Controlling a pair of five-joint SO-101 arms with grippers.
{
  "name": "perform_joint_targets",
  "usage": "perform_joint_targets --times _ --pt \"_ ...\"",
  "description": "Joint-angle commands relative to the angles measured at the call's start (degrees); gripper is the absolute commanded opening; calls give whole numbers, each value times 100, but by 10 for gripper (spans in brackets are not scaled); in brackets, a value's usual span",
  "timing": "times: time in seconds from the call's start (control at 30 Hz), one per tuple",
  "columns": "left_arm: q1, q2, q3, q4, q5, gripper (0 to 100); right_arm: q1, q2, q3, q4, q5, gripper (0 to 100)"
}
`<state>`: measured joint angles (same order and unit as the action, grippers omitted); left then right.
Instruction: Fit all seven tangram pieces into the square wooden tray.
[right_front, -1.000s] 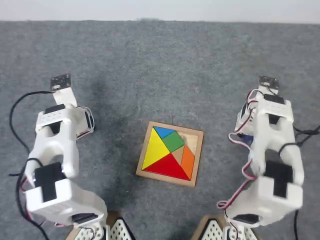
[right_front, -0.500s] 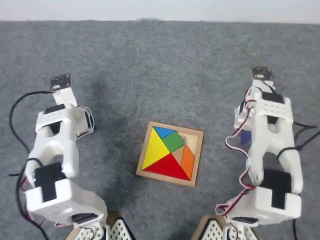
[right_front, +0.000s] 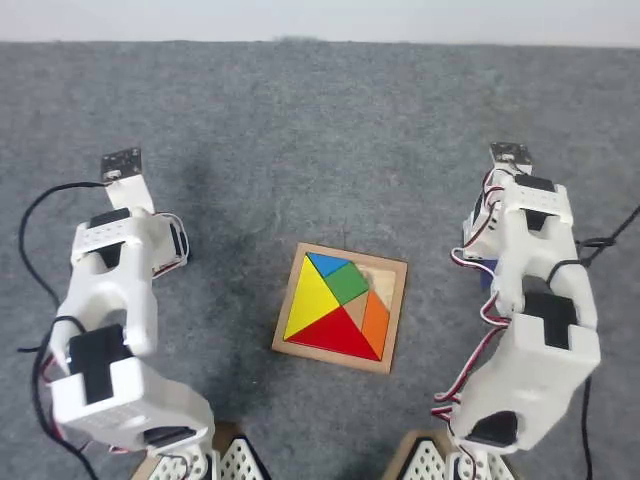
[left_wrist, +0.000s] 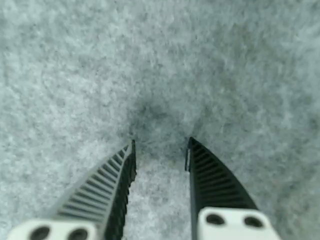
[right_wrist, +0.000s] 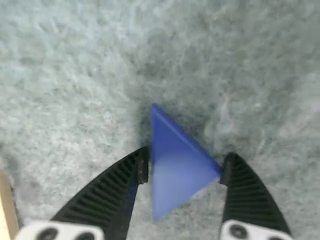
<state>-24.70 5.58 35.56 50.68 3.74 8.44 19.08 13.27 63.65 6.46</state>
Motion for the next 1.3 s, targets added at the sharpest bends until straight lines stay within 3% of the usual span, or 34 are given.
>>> perform_joint_targets --times 0.0,0.3,0.5,0.8,1.0,1.27 --pt "0 -316 -13 -88 35 151 48 -4 -281 92 88 177" --pt "0 -316 -13 -88 35 151 31 -145 -273 409 35 144" --pt "0 -316 -13 -97 26 151 -163 -1358 554 400 -220 144" --pt "0 -316 -13 -97 26 151 -1174 -3653 2110 391 -299 144" --pt "0 -316 -22 -97 18 151 -1648 -3697 2163 382 -308 144" --pt "88 -316 -22 -105 9 152 -3046 -3319 1978 -75 -26 143"
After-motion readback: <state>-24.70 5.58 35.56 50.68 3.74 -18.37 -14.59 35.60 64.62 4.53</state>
